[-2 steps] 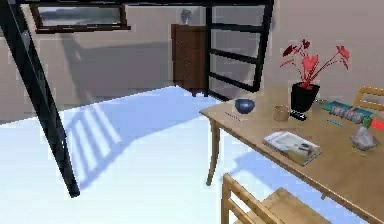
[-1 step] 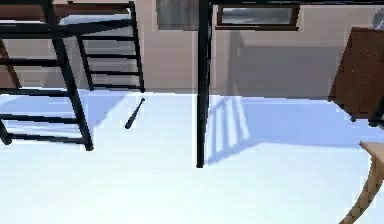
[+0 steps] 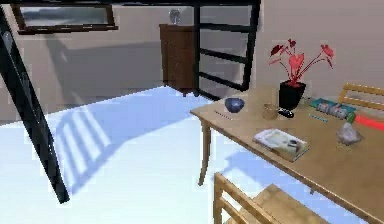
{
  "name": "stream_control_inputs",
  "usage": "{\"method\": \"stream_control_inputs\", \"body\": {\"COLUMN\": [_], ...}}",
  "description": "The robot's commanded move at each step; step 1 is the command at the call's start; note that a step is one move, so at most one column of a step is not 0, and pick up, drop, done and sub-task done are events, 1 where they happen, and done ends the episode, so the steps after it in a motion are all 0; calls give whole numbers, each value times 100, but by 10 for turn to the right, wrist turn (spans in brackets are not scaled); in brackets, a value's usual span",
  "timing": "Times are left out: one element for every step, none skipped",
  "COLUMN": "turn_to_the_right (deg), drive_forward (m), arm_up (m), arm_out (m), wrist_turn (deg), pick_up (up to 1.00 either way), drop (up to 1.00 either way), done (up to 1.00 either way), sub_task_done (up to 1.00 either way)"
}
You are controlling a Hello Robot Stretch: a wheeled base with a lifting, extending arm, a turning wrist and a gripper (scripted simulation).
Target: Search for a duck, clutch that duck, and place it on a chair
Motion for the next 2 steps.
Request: {"method": "stream_control_inputs", "body": {"turn_to_the_right": [450, 330], "drive_forward": [0, 0], "arm_up": [0, 0], "arm_out": [0, 0], "wrist_turn": [0, 0], "pick_up": [0, 0], "drop": [0, 0], "done": [0, 0], "sub_task_done": [0, 0]}}
